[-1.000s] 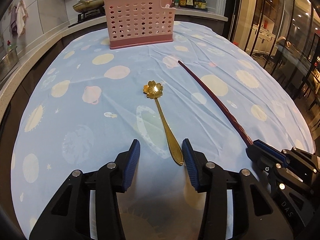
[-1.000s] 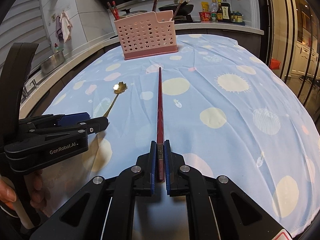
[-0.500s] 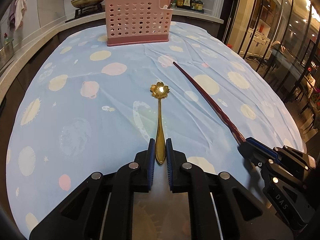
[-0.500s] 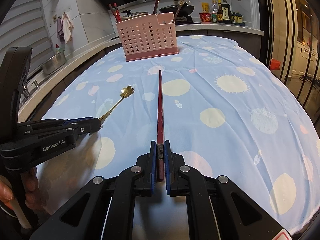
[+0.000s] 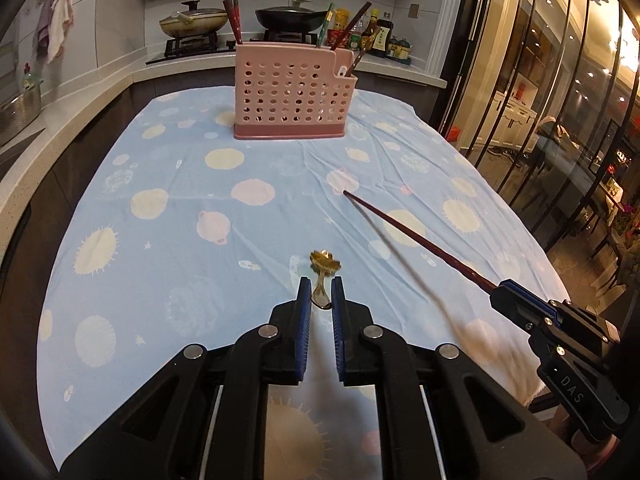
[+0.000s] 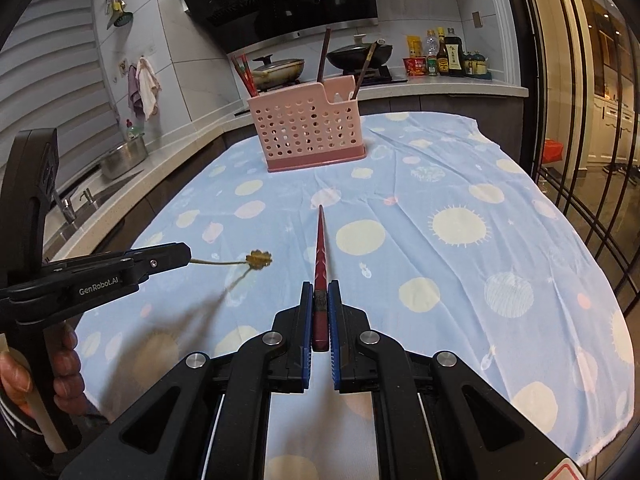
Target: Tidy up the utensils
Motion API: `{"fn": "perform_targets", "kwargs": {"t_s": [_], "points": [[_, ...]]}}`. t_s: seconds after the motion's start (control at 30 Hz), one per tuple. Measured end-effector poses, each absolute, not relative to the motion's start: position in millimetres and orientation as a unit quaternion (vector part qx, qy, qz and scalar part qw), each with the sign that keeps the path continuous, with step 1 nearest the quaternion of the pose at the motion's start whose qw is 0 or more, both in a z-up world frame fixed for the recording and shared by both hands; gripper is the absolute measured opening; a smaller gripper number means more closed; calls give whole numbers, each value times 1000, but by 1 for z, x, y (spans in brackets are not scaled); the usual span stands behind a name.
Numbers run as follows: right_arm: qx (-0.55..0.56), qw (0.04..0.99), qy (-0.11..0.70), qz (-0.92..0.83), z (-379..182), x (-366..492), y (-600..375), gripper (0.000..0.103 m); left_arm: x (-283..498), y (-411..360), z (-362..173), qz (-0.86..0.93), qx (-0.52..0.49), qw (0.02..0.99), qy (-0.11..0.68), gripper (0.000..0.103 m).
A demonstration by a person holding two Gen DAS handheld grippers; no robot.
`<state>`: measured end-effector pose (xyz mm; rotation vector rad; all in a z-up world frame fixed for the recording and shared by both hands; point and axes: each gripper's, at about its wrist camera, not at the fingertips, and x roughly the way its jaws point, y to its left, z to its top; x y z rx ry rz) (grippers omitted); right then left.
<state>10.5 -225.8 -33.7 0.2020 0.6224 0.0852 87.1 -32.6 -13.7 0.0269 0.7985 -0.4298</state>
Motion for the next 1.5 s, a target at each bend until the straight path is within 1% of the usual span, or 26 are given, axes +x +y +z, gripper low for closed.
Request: {"fn": "perform_targets", "kwargs": {"t_s": [0.1,0.13,0.37,0.77,1.0,1.23,1.5], "points": [[108,950,290,47,-21,12,-229,7,92,-32,-3,-207,12,904,373,6],[110,951,286,48,-17,12,-230,7,93,-32,-1,-205,12,906,371,1],[123,957,256,58,10,22,-235,7,107,-30,17,-199,14,915,350,1],[125,971,192,65,74,58,-253,7,136,-31,61,-190,27,934,302,1],[111,977,166,72,111,105,-255,7,173,-35,100,-181,40,945,269,1],[121,981,132,80,155,168,-258,7,226,-38,146,-164,46,957,234,1],[123,986,88,72,203,248,-251,7,290,-48,180,-151,45,963,218,1]]}}
